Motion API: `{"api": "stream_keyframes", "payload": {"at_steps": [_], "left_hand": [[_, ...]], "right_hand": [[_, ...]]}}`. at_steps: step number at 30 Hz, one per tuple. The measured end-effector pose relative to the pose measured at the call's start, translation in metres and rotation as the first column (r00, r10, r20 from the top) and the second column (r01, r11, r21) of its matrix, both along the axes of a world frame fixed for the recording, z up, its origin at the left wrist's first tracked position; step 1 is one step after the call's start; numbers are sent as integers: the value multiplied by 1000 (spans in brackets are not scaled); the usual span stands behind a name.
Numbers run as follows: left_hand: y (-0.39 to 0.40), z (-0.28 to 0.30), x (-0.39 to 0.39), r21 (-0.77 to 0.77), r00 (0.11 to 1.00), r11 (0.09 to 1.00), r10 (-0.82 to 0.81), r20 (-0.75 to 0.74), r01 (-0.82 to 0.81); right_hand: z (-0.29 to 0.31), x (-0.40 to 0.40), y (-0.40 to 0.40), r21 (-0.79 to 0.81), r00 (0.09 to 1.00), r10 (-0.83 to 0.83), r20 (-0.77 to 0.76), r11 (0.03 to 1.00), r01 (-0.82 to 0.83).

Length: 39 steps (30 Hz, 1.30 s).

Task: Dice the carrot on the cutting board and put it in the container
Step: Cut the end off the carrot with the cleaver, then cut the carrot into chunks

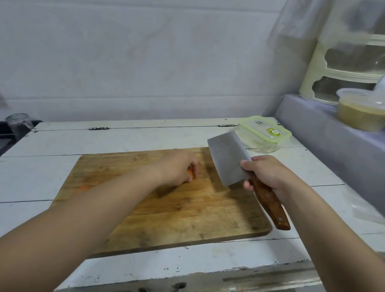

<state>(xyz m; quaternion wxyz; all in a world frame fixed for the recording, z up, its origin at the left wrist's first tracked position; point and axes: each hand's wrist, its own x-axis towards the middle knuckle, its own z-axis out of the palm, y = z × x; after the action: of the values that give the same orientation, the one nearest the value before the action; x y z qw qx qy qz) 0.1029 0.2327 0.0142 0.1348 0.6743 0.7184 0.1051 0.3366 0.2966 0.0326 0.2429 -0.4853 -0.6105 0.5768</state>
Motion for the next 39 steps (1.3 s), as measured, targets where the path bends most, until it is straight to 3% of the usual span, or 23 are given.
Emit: {"api": "stream_keyframes", "payload": {"at_steps": [5, 12, 15, 21, 24, 26, 29, 30, 32, 34, 36, 39], "left_hand": [[-9, 18, -57, 62, 965, 974, 208, 158, -220], [-85, 24, -189, 99, 834, 839, 508, 215, -536], [-95, 9, -204, 95, 835, 845, 493, 246, -526], [-98, -11, -206, 130, 896, 888, 426, 126, -441], [-99, -12, -210, 77, 887, 887, 447, 114, -456], [-100, -9, -208, 165, 883, 868, 461, 83, -469], [-107, 11, -185, 345, 896, 827, 401, 192, -444], [-114, 20, -174, 308, 913, 862, 352, 204, -402], [-138, 33, -149, 83, 951, 956, 265, 156, -280], [-162, 35, -128, -120, 984, 979, 174, 47, -168], [-176, 30, -113, -147, 987, 976, 162, -16, -163], [-176, 19, -96, -70, 971, 969, 239, 19, -237]], "right_hand": [[6, -22, -7, -3, 1000, 24, 16, 1000, -24], [6, -91, -19, 49, 992, 122, 28, 991, -123], [-1, -109, -19, 73, 990, 126, 57, 989, -130], [-2, -114, -18, 85, 987, 128, 101, 987, -136], [0, -113, -20, 91, 986, 118, 114, 988, -129], [0, -112, -21, 82, 985, 123, 118, 988, -134], [0, -105, -24, 65, 987, 135, 87, 988, -140], [0, -102, -26, 66, 988, 135, 76, 988, -140], [2, -95, -30, 75, 987, 142, 73, 986, -148], [3, -89, -31, 80, 985, 154, 82, 984, -160], [3, -84, -31, 80, 984, 156, 90, 983, -163], [4, -78, -31, 77, 986, 145, 78, 986, -151]]}}
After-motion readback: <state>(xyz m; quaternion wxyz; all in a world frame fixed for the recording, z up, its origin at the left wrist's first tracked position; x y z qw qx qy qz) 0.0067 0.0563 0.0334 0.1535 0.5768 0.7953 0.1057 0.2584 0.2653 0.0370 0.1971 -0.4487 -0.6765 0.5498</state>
